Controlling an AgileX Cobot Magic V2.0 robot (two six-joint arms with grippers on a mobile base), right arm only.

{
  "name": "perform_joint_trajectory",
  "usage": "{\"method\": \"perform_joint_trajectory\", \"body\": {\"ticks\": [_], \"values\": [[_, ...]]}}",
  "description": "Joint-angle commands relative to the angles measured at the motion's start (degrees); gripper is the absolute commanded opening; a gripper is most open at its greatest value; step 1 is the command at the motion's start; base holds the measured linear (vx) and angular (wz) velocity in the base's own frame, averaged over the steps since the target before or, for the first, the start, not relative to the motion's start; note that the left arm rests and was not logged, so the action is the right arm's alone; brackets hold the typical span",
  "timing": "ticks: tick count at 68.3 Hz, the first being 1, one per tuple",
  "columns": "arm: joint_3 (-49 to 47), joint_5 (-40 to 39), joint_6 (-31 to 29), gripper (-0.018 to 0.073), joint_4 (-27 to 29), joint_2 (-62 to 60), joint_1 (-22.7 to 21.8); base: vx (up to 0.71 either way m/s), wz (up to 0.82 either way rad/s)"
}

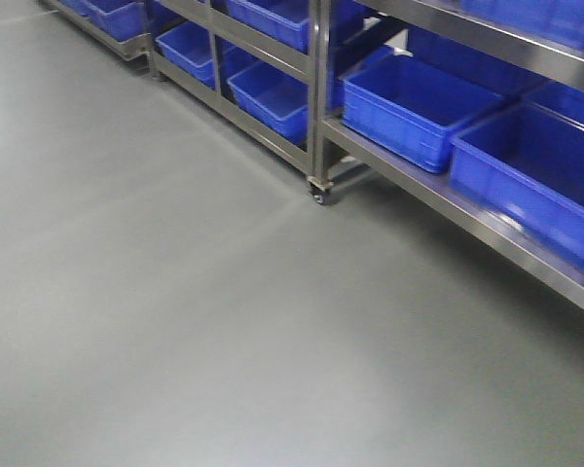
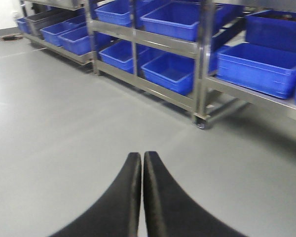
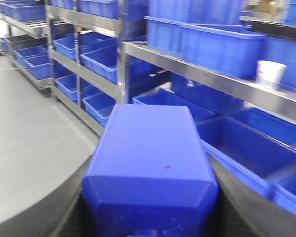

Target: Pour parts from conveyor to right shelf

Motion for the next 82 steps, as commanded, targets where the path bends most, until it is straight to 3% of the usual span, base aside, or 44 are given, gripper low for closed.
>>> {"method": "perform_joint_trajectory", "body": {"ticks": [1, 82], "values": [[-1.59, -4.55, -0.46, -0.0006, 0.33, 0.73, -0.34, 0.63, 0.33], [-1.59, -4.56, -0.46, -0.0006, 0.33, 0.68, -0.34, 0.62, 0.35]]}}
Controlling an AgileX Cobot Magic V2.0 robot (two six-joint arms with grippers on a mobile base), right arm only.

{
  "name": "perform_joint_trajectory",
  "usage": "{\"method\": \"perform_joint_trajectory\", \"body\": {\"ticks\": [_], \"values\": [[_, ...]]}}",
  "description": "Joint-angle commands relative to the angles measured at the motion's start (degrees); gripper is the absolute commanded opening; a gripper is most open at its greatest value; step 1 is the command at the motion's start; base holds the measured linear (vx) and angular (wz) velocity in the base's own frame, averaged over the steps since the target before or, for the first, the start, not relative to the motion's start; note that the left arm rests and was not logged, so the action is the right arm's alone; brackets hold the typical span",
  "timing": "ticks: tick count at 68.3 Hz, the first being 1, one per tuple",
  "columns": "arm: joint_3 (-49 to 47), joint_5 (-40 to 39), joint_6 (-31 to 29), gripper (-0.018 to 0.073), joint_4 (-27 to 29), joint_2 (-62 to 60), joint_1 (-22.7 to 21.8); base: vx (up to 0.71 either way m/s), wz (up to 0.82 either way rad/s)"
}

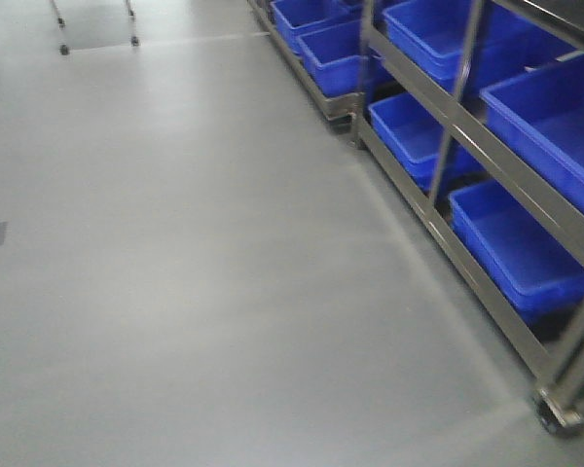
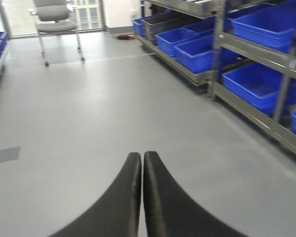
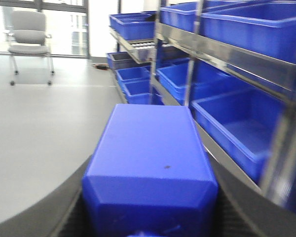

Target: Pour parts from conveyor to right shelf

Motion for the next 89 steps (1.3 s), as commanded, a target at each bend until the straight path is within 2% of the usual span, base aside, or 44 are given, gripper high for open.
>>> {"method": "perform_joint_trajectory", "body": {"ticks": [1, 39, 89], "values": [[-1.59, -4.56, -0.46, -0.0006, 0.33, 0.68, -0.34, 0.58, 0.37], [-1.59, -4.56, -0.46, -0.0006, 0.33, 0.68, -0.34, 0.6, 0.27], [-1.59, -4.56, -0.46, -0.0006, 0.33, 0.68, -0.34, 0.61, 0.09]]}}
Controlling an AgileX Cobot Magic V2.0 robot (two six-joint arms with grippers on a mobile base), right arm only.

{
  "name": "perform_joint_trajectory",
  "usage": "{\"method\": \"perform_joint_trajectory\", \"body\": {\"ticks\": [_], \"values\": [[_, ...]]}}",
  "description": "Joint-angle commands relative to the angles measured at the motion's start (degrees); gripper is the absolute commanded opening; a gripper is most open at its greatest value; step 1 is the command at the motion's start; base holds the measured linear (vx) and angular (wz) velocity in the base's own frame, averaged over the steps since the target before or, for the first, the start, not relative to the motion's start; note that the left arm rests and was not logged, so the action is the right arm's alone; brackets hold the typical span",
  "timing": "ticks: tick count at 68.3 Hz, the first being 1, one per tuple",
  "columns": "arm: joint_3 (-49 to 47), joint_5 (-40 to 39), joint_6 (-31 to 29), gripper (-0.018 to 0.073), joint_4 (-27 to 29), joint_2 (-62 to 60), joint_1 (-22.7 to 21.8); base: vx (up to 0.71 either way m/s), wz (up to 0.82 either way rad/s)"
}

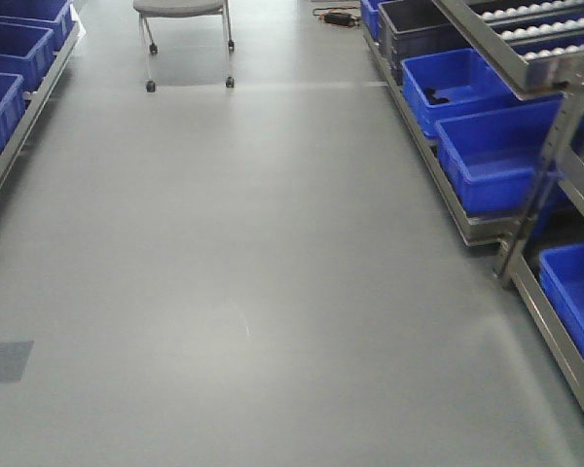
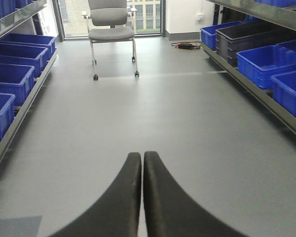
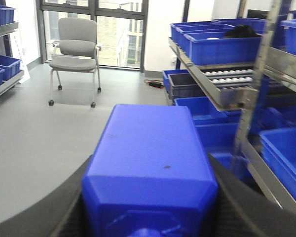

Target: Pour parts from conveyor to right shelf

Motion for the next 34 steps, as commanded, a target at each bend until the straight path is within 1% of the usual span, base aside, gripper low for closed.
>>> {"method": "perform_joint_trajectory", "body": {"ticks": [1, 34], "values": [[-1.59, -4.6, -0.46, -0.0006, 0.33, 0.68, -0.34, 0.57, 0.12], [-1.59, -4.6, -0.46, -0.0006, 0.33, 0.68, -0.34, 0.54, 0.22]]}}
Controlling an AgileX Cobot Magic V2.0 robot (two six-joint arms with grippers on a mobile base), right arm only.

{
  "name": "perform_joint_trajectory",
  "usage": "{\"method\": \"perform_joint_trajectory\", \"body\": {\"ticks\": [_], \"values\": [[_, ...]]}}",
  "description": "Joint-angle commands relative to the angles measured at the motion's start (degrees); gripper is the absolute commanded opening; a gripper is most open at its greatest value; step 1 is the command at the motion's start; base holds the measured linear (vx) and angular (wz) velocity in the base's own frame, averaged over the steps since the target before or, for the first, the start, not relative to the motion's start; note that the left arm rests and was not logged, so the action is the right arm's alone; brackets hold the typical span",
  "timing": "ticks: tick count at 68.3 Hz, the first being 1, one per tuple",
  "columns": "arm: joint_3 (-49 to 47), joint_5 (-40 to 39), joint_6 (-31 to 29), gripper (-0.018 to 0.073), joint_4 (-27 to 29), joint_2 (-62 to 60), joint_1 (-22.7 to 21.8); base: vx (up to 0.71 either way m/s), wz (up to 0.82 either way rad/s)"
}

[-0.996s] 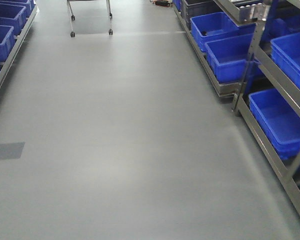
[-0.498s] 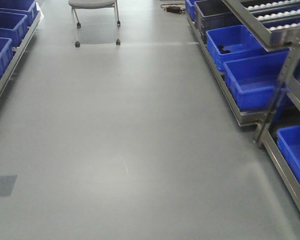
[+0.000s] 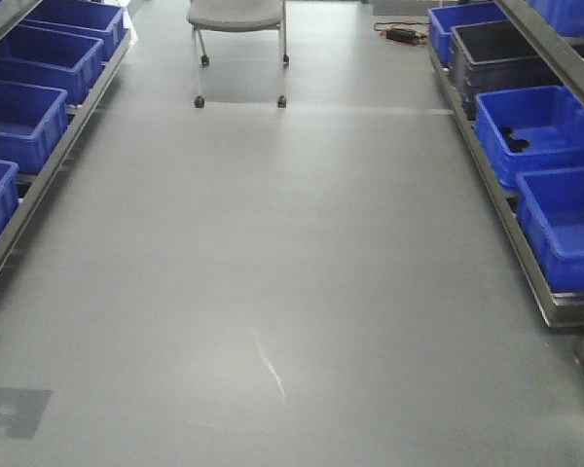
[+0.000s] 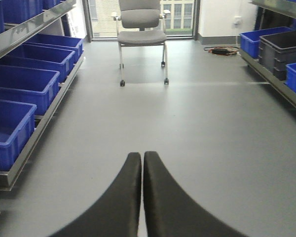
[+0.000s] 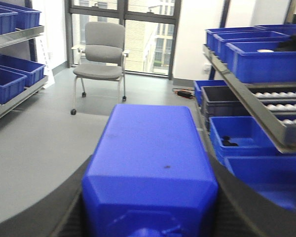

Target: Pour parts from conveyor to right shelf

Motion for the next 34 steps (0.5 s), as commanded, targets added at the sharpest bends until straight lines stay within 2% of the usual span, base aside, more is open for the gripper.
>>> {"method": "perform_joint_trajectory", "body": {"ticks": [1, 21, 34], "values": [[-1.59, -4.6, -0.46, -0.0006, 0.33, 0.68, -0.34, 0.46, 0.23], [-1.59, -4.6, -0.46, -0.0006, 0.33, 0.68, -0.34, 0.41, 0.26], [-1.59, -4.6, -0.46, -0.0006, 0.33, 0.68, -0.34, 0.3, 0.49]]}}
